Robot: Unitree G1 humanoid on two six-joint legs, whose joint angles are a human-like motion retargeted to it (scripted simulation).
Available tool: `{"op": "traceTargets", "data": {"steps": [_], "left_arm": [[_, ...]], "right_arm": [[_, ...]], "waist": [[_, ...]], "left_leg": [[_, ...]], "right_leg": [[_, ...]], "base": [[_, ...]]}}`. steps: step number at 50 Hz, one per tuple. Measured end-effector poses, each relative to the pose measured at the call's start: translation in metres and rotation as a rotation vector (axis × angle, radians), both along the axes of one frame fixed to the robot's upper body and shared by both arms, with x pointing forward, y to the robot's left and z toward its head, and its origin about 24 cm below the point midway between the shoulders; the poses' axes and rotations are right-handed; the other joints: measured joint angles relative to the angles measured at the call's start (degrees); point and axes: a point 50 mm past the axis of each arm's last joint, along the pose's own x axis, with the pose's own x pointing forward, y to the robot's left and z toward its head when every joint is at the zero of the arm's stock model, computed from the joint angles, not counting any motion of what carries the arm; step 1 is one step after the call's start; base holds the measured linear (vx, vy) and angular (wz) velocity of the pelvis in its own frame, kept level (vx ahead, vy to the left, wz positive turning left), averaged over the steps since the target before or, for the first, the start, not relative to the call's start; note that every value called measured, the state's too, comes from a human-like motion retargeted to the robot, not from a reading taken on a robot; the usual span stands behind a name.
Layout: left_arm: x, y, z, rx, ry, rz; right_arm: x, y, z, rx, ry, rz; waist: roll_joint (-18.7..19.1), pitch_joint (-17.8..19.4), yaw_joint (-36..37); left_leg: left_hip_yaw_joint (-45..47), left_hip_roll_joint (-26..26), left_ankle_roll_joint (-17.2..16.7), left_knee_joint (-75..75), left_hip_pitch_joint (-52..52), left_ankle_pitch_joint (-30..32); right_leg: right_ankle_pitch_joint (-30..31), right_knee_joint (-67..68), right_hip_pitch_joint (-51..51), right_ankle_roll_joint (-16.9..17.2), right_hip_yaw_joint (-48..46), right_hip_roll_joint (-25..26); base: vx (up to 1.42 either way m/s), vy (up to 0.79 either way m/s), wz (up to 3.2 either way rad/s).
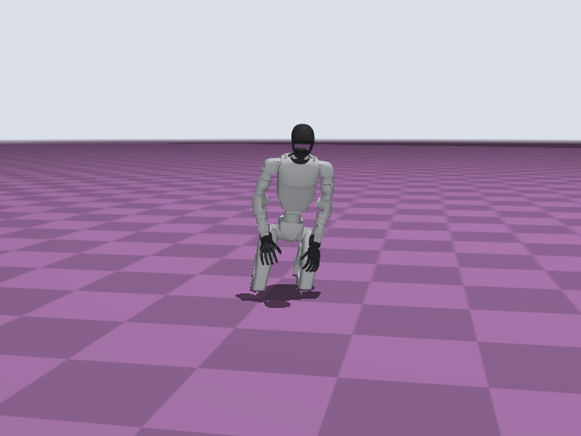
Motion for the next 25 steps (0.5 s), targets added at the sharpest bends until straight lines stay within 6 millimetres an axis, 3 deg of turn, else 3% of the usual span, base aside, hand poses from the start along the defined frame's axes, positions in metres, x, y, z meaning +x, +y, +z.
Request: {"op": "traceTargets", "data": {"steps": [5, 8, 10, 15, 20, 22, 23, 25], "left_arm": [[-0.013, 0.001, -0.008, 0.002, 0.038, 0.021], [-0.009, 0.006, -0.006, 0.010, 0.030, 0.034], [-0.016, 0.004, -0.011, 0.009, 0.048, 0.039], [-0.014, 0.008, -0.010, 0.014, 0.051, 0.047], [-0.021, 0.004, -0.013, 0.010, 0.071, 0.041], [-0.017, 0.006, -0.012, 0.009, 0.070, 0.036], [-0.020, 0.004, -0.014, 0.008, 0.080, 0.034], [-0.017, 0.005, -0.012, 0.003, 0.084, 0.031]], "right_arm": [[-0.008, 0.005, -0.006, -0.010, 0.006, 0.020], [-0.003, 0.003, 0.000, -0.027, -0.023, 0.031], [-0.008, 0.007, -0.004, -0.027, -0.017, 0.039], [-0.002, 0.004, 0.002, -0.046, -0.044, 0.043], [-0.006, 0.006, -0.001, -0.038, -0.040, 0.040], [-0.001, 0.002, 0.003, -0.044, -0.052, 0.034], [-0.003, 0.004, 0.001, -0.040, -0.046, 0.036], [0.002, 0.000, 0.006, -0.047, -0.058, 0.030]], "waist": [[0.0, -3.0, 0.1], [0.1, -0.8, 0.0], [0.4, -3.2, 0.1], [1.0, -1.5, -0.2], [2.1, -4.0, -0.4], [2.4, -2.3, -0.6], [2.7, -3.7, -0.6], [3.0, -1.9, -0.8]], "left_leg": [[-0.3, 1.2, 0.2, 0.9, 1.3, -3.3], [-0.4, 1.9, 0.3, -0.1, 0.5, 1.1], [-0.5, 2.7, 0.6, 1.1, 1.3, -2.5], [-0.7, 3.8, 0.7, 0.5, -0.2, 1.7], [-0.9, 5.5, 0.8, 2.1, 0.0, -1.6], [-1.1, 5.6, 0.6, 1.4, -1.0, 1.9], [-1.0, 6.3, 0.8, 2.1, -0.7, -0.3], [-1.3, 6.3, 0.4, 1.4, -1.6, 3.0]], "right_leg": [[-3.2, 1.1, 0.9, 0.4, 0.1, 1.0], [2.1, 0.2, -0.7, -0.1, -0.2, 0.8], [-1.7, 1.4, 0.1, 0.4, -0.3, 1.4], [3.7, 0.9, -2.5, -0.1, -0.7, 1.2], [0.7, 2.5, -2.9, 0.5, -1.3, 2.2], [4.5, 1.8, -4.3, 0.0, -1.5, 1.6], [2.1, 2.5, -3.9, 0.3, -1.6, 2.0], [5.6, 1.8, -5.2, -0.2, -1.7, 1.4]], "base": [[0.01, -0.01, -0.03], [0.00, 0.00, 0.00], [0.00, 0.00, 0.00], [0.00, 0.00, 0.00], [0.00, 0.00, 0.00], [0.00, 0.00, 0.00], [0.00, 0.00, 0.00], [0.00, 0.00, 0.00]]}}
